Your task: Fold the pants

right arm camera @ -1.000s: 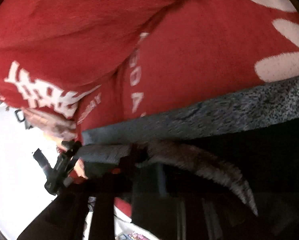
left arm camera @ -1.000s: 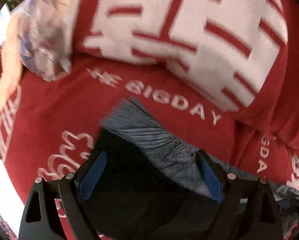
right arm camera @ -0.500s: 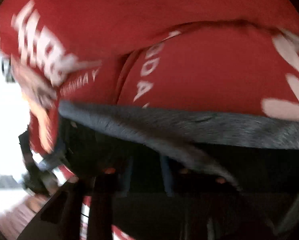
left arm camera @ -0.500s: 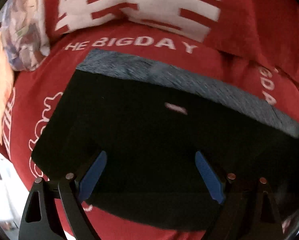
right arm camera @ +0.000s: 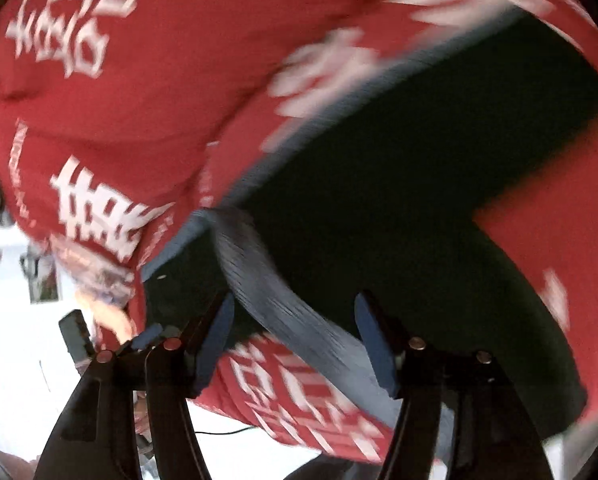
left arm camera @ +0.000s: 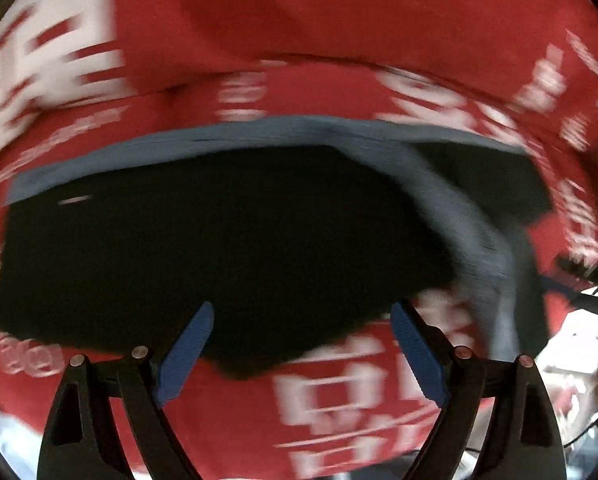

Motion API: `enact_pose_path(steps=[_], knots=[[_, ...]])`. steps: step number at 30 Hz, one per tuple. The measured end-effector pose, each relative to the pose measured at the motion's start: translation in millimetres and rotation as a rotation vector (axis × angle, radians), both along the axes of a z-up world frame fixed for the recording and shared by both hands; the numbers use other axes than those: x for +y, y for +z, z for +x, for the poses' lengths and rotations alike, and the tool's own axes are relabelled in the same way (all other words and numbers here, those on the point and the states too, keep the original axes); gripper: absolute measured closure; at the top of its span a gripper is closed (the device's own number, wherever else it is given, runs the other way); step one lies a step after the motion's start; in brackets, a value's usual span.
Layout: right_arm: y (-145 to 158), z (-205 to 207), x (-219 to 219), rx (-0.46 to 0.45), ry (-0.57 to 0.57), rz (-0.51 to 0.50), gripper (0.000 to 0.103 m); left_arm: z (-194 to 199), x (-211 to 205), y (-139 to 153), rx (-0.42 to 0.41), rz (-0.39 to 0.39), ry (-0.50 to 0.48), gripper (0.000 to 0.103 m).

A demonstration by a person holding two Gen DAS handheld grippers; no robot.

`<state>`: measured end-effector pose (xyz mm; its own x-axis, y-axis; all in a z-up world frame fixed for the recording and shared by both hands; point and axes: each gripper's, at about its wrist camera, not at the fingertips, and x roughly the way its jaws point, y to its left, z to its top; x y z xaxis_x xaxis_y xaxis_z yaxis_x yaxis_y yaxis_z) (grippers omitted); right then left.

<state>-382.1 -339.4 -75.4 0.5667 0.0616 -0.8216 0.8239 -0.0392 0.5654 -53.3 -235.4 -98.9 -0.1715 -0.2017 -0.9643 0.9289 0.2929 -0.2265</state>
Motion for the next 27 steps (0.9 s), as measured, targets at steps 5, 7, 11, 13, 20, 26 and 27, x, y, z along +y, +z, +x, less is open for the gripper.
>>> enact_pose_path(steps=[5,7,11,13,20,26,27], knots=[[-4.4,-82.3,71.5,0.086,-0.155,0.044,0.036,-79.5,-22.6,-11.5,0.126,-0.003,-0.133,0.012],[-13.7,-109.9,102.3,0.113,-0.197,0.069,0.036,-99.4,-25.2,-16.3,0.165,-0.008,-0.168,0.012],[-37.8,-139.3,141.2,0.069,-0.287,0.122,0.036,-132.2,-30.3,-26.9,0.173,0.008,-0.204,0.012],[-55.0,-145.3,151.9,0.037,-0.306,0.155,0.036,-142.1,-31.5,-32.7,0.196,0.025,-0.207,0.012],[-77.5,-160.9,151.2,-0.223,-0.321,0.21,0.089,-164.3,-38.9,-43.4,0.293,0.056,-0.186,0.026],[-36.7,-166.0,111.3,-0.329,-0.287,0.168,0.089,-171.0,-66.5,-14.0,0.335,0.039,-0.163,0.047],[-25.8,-166.3,97.2,-0.349,-0.277,0.146,0.089,-170.7,-76.3,-3.2,0.324,0.015,-0.156,0.047]])
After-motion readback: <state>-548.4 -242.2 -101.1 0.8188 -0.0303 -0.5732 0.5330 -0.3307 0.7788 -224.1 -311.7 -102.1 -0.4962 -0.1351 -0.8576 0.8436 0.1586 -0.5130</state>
